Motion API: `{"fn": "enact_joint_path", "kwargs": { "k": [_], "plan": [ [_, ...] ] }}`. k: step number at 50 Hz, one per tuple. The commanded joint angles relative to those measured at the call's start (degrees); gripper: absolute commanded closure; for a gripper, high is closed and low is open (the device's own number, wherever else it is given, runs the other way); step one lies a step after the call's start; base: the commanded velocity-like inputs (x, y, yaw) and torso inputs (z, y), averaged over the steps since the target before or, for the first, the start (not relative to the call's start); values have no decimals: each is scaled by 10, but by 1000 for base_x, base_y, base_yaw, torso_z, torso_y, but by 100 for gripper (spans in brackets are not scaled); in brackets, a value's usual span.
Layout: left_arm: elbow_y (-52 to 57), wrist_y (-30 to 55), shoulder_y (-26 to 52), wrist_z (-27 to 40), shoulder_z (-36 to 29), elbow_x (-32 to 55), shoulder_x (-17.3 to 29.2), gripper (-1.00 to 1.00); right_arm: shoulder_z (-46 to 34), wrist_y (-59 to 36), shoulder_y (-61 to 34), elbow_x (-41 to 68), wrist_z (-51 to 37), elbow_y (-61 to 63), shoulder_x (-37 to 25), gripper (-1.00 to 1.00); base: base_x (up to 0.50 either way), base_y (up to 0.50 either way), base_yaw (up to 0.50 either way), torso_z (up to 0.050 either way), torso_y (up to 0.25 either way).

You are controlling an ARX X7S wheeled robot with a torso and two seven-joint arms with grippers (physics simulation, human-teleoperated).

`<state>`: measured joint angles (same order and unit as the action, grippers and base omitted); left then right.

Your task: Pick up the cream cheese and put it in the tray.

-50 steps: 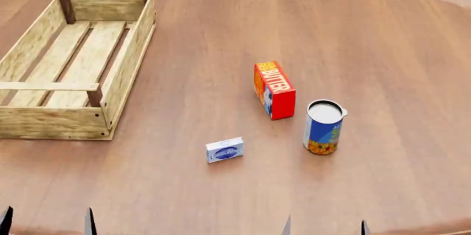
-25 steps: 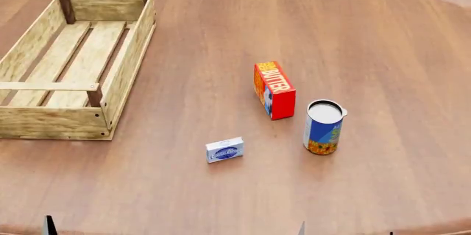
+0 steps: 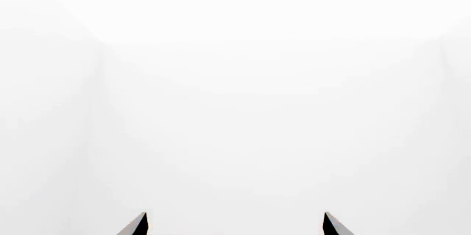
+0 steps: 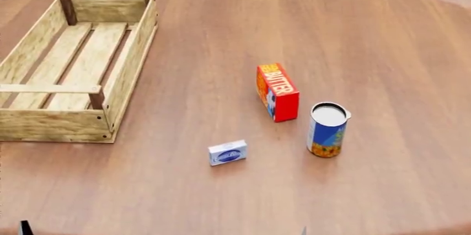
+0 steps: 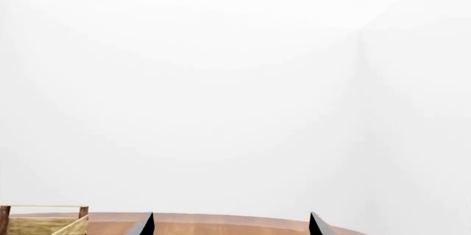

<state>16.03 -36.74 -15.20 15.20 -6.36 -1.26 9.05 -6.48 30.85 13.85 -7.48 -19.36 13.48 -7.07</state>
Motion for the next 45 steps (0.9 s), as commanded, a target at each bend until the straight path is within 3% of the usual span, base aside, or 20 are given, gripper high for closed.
{"fn": "enact_joint_path", "kwargs": {
  "k": [1,45],
  "plan": [
    [-1,-6,2,8,-1,6,6,-100,-3,-6,-1,-9,-13,0,-4,-100,82,90,0,0,0],
    [-6,-4,6,30,-9,0,21,-100,-22,-27,-6,-21,-45,0,-20,-100,88,144,0,0,0]
  ]
}}
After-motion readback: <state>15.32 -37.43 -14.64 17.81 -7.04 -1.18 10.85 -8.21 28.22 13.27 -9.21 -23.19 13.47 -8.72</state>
